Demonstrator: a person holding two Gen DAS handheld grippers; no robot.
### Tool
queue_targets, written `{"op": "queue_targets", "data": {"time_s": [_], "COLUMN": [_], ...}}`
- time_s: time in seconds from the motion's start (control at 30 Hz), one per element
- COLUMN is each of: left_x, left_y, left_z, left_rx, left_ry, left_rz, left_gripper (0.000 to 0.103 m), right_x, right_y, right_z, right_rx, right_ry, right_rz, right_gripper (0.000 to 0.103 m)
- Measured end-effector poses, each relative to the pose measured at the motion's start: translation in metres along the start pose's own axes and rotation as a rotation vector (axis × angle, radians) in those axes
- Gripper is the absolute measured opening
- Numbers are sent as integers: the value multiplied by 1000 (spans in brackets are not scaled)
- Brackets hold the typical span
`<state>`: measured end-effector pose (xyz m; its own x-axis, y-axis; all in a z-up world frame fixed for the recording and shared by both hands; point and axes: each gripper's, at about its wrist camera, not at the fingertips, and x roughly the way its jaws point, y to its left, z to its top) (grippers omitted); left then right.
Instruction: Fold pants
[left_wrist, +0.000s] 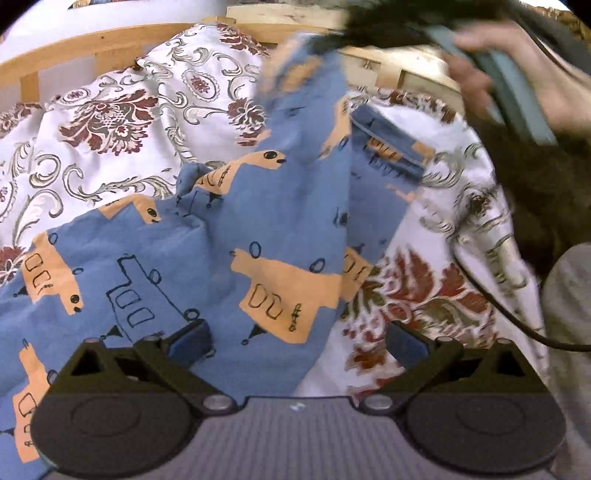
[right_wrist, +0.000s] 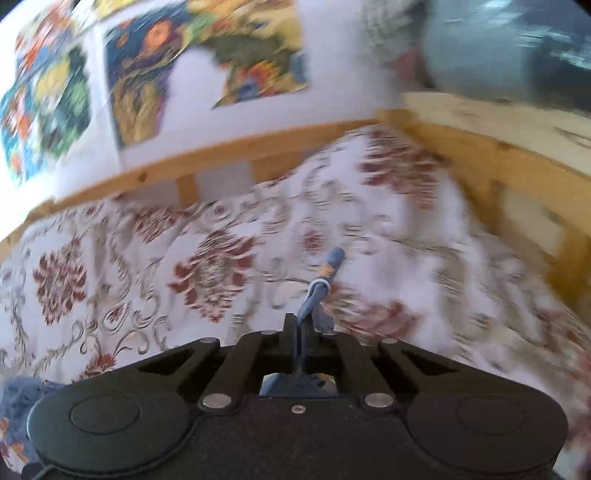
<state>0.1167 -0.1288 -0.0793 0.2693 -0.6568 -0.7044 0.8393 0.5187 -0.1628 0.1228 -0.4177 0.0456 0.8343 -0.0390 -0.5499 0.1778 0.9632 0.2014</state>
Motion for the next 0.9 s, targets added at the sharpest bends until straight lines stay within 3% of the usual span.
{"op": "queue_targets", "data": {"time_s": [0.13,0.3,0.37,0.5,0.57,0.63,0.77,0.9], "left_x": [-17,-24,-15,24,51,82,137,166], "left_y": [4,11,8,-10,-21,-29,-37,-37], "left_z": [7,36,58,126,159,186,219,227], "left_rx": [-4,1,30,120,149,165,214,242], "left_ry": [-19,-34,-32,-50,-47,-16,40,73], "left_rz": [-53,-51,-33,-30,-61,-98,-137,-157], "left_gripper": [103,103,103,103,103,103,103,99], "right_x": [-34,-40,-39,-40,-43,-45,-44,-42], "right_y": [-36,-74,-85,-95,-93,-90,-85,-86], "right_z": [-36,-82,-97,-113,-115,-115,-111,-109], "right_rx": [98,299,370,480,494,476,428,401], "right_ry": [6,109,136,130,99,83,63,32], "right_rz": [-64,-145,-154,-124,-85,-64,-80,-84], "right_gripper": [1,3,16,32,52,61,64,64]}}
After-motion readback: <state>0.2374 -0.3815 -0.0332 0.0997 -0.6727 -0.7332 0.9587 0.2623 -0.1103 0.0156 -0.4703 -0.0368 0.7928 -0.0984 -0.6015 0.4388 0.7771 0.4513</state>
